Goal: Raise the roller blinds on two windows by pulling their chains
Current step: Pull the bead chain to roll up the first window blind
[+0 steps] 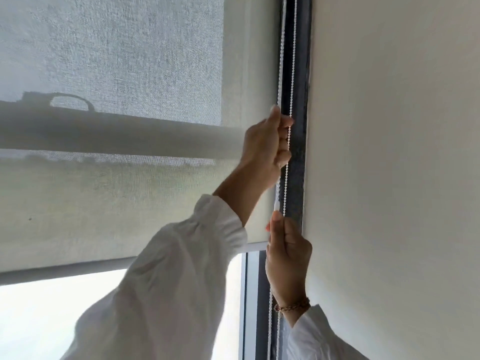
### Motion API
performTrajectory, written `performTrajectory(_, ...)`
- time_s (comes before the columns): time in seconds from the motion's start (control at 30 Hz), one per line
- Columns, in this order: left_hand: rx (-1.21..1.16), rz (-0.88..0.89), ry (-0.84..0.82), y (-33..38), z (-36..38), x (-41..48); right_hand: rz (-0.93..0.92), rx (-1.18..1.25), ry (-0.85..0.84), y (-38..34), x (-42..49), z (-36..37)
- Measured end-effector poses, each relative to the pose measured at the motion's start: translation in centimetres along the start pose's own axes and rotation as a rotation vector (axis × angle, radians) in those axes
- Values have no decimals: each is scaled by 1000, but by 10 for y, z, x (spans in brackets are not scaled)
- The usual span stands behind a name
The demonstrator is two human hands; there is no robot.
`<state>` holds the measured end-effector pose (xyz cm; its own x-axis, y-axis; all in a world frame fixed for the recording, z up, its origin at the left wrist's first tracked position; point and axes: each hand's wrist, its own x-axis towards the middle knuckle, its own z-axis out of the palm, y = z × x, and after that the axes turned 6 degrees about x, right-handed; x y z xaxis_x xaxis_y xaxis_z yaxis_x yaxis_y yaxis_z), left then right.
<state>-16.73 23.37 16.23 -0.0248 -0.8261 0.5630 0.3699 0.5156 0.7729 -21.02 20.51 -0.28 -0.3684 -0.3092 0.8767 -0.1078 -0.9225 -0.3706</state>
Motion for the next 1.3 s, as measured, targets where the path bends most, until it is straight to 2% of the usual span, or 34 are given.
performTrajectory(0.07, -6, 70, 63, -10, 4, -2, 48, 54, -2, 2, -1, -2)
performTrajectory(0.17, -67, 135, 61, -17, 3, -5, 188, 150, -66, 7, 0, -4)
performTrajectory(0.3, -102, 159, 4, -29, 0, -16, 464, 455, -188, 6, 10, -7)
performTrajectory(0.47, -92, 179, -57, -50, -15, -36, 581, 581, -284, 1, 47, -11)
performTrajectory(0.6, -84, 213, -107, -71, -22, -56, 583, 670, -243, -15, 83, -8)
performTrajectory(0.73, -6, 136, -43, -96, -35, -72, 599, 794, -246, -37, 118, -1)
performTrajectory(0.87, 44, 87, -2, -119, -48, -83, 597, 805, -298, -59, 144, 11)
performTrajectory(0.93, 62, 72, -15, -129, -51, -89, 603, 732, -306, -64, 147, 18)
performTrajectory(1.03, 111, 62, -43, -141, -54, -92, 559, 586, -161, -62, 140, 28)
performTrajectory(1.1, 140, 44, -42, -148, -57, -92, 445, 485, -66, -60, 129, 31)
performTrajectory(1.2, 154, -45, -61, -154, -63, -90, 278, 315, -7, -50, 115, 33)
performTrajectory(1.3, 115, -165, -67, -158, -71, -89, 173, 299, 11, -38, 99, 29)
